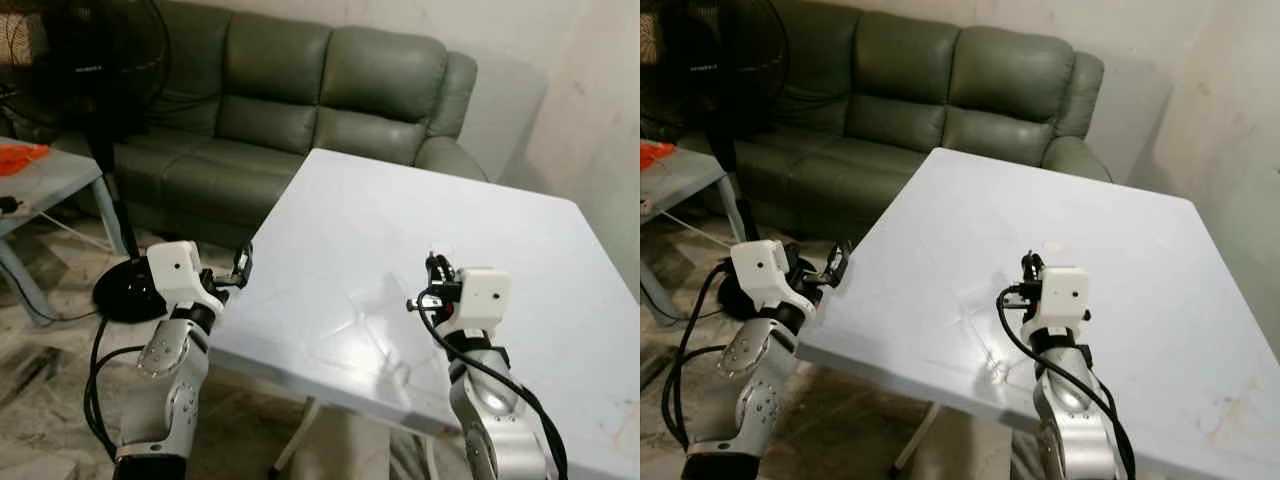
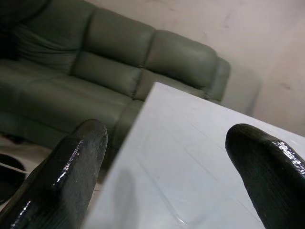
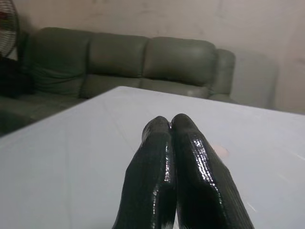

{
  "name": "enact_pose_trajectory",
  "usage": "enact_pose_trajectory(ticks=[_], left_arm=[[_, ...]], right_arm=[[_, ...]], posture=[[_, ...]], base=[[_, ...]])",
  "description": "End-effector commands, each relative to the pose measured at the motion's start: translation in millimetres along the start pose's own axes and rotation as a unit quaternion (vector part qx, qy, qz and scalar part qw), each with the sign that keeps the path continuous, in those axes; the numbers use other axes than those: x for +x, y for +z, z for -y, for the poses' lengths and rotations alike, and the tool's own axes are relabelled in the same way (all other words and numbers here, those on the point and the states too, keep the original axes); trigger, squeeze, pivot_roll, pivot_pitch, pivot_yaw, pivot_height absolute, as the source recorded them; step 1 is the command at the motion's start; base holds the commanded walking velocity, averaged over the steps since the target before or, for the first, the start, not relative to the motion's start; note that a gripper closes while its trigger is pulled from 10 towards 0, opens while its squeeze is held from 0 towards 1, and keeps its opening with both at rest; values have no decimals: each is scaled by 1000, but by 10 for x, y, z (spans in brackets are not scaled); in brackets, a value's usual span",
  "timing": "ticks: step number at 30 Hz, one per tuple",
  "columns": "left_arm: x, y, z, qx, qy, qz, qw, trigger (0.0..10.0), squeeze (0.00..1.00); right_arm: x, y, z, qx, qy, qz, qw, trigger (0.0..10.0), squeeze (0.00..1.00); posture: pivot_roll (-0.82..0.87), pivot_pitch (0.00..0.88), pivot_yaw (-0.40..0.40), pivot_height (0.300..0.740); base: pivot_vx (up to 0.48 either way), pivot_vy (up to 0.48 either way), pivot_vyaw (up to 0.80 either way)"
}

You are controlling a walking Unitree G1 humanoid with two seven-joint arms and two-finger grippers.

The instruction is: Hang keys on a hook

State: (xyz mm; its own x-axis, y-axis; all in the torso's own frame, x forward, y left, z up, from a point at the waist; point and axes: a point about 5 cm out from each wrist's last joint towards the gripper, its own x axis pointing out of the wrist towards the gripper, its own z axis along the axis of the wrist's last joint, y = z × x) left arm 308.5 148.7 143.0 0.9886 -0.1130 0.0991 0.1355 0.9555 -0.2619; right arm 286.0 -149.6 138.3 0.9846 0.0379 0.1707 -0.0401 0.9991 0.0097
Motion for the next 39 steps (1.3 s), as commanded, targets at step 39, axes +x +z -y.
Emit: enact_pose_trajectory(ticks=[39], left_arm=[[98,73,147,14,-24,18,999,10000,0]], right_arm=[[148,47,157,-30,-18,-20,999,10000,0]], posture=[[21,0,-75,740]], base=[[0,106,-257]])
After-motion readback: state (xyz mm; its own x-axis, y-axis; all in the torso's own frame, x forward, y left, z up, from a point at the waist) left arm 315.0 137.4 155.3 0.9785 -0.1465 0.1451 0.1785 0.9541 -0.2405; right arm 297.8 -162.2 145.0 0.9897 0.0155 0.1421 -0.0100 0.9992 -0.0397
